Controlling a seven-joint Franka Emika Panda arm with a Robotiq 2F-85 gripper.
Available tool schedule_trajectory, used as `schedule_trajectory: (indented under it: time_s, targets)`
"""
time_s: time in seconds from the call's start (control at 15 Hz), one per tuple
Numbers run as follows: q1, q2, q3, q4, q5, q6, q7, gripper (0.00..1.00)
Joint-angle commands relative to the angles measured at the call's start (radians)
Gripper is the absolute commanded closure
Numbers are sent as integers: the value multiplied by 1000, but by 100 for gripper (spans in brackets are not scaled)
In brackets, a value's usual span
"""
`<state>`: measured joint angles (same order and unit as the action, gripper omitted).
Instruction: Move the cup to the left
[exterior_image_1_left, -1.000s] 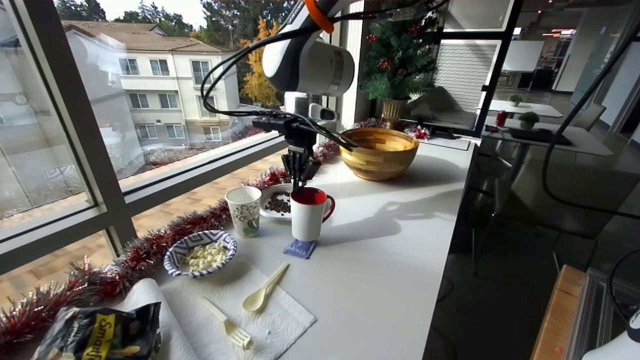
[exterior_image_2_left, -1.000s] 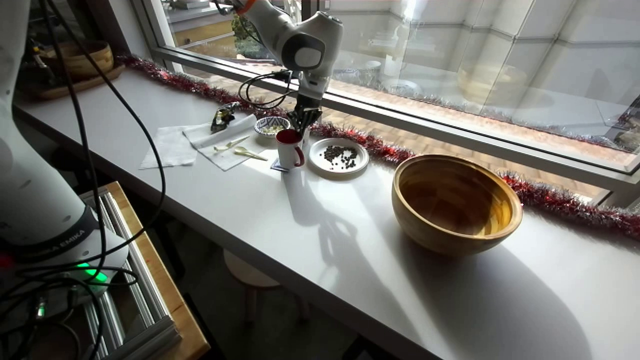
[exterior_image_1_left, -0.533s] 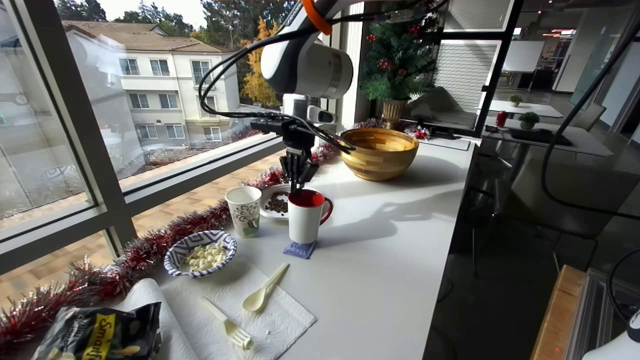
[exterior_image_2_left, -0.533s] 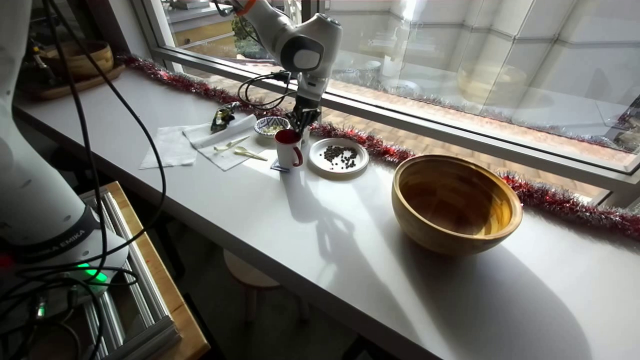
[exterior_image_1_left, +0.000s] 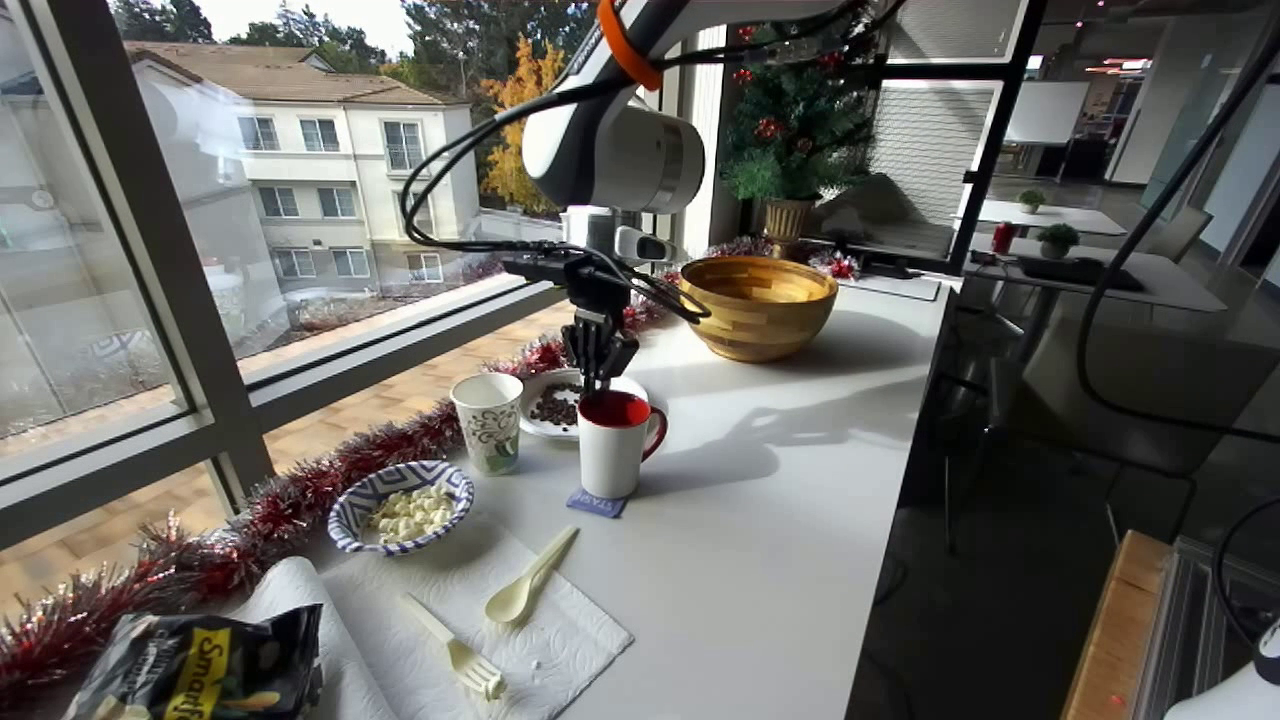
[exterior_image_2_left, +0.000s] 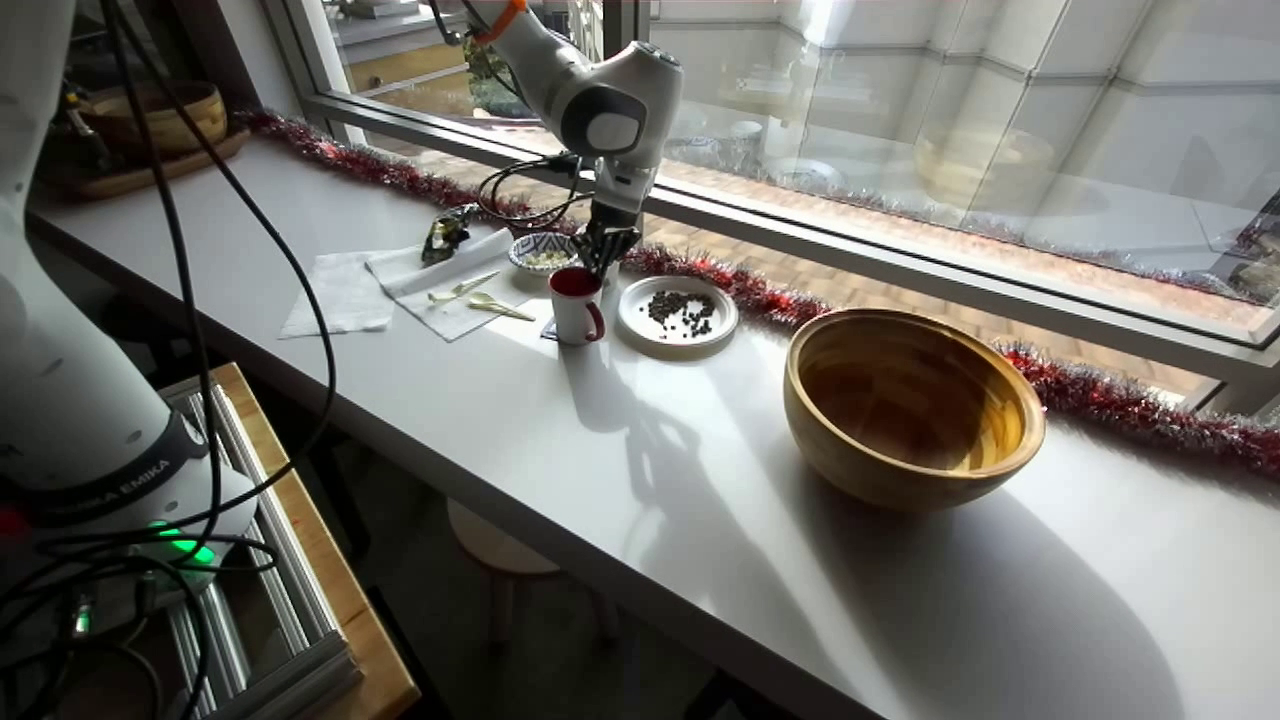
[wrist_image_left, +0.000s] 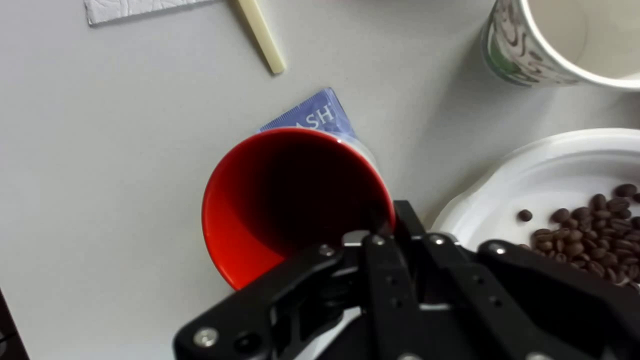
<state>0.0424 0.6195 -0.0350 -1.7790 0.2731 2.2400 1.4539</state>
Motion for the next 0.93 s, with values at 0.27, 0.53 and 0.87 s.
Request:
schedule_trajectory:
  time_s: [0.27,0.53,0.87]
  targets:
    - [3,-8,-2,-8,15,4,2,97]
    - [4,-24,-1,-23,11,9,-8,53]
    - [5,-82,7,-77,5,83,-76,18]
